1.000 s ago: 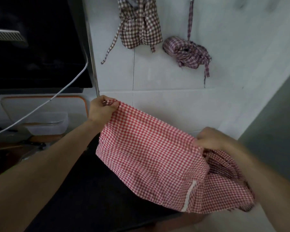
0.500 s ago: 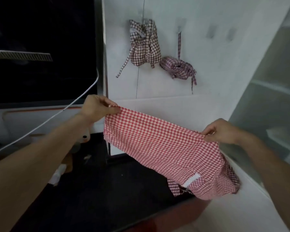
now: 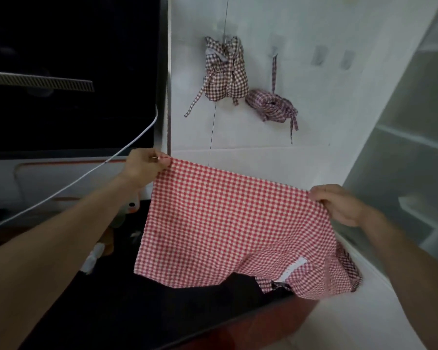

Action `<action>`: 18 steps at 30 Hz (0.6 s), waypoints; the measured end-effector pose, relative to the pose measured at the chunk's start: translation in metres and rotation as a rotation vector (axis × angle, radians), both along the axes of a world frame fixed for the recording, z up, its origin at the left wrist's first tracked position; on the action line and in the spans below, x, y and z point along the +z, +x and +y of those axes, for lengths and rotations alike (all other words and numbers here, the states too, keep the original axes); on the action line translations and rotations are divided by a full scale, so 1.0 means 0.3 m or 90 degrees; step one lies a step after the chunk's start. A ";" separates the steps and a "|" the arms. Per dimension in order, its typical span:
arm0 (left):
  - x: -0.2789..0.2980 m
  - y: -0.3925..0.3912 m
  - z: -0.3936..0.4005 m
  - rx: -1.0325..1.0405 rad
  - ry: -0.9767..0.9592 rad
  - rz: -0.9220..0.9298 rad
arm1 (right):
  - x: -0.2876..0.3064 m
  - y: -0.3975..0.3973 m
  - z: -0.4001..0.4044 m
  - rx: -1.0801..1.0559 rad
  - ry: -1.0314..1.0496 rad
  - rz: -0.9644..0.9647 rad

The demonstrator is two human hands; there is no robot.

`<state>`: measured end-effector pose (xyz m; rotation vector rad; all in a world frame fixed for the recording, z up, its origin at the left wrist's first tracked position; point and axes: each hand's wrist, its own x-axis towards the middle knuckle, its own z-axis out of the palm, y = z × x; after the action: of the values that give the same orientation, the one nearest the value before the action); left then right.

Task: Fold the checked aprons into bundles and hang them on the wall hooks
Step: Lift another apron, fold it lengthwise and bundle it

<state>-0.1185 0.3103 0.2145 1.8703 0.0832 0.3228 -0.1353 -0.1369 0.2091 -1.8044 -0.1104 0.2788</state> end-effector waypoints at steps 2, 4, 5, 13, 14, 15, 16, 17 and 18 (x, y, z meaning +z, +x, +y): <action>-0.006 -0.003 -0.008 0.071 0.038 -0.014 | 0.016 0.007 0.007 0.066 -0.018 0.012; -0.012 0.002 -0.011 0.130 0.067 -0.019 | 0.029 0.006 0.011 0.142 -0.117 0.051; -0.018 0.012 -0.009 0.154 0.085 -0.017 | 0.033 0.007 0.008 0.182 -0.175 0.085; -0.063 0.070 -0.022 0.138 0.321 0.094 | 0.042 0.038 -0.059 0.249 -0.370 0.175; -0.075 0.084 -0.016 0.108 0.320 0.151 | 0.040 0.048 -0.075 0.218 -0.360 0.162; -0.082 0.090 -0.013 0.069 0.322 0.214 | 0.039 0.060 -0.093 0.172 -0.340 0.137; -0.094 0.098 -0.007 0.025 0.305 0.271 | 0.035 0.081 -0.119 0.109 -0.328 0.102; -0.103 0.096 -0.007 -0.033 0.276 0.334 | 0.031 0.106 -0.142 0.049 -0.329 0.069; -0.113 0.096 -0.002 -0.098 0.240 0.388 | 0.028 0.128 -0.163 0.011 -0.342 0.049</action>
<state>-0.0896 0.3097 0.1806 2.2782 0.3061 -0.3725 -0.0969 -0.1858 0.2175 -2.3221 0.0065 0.4192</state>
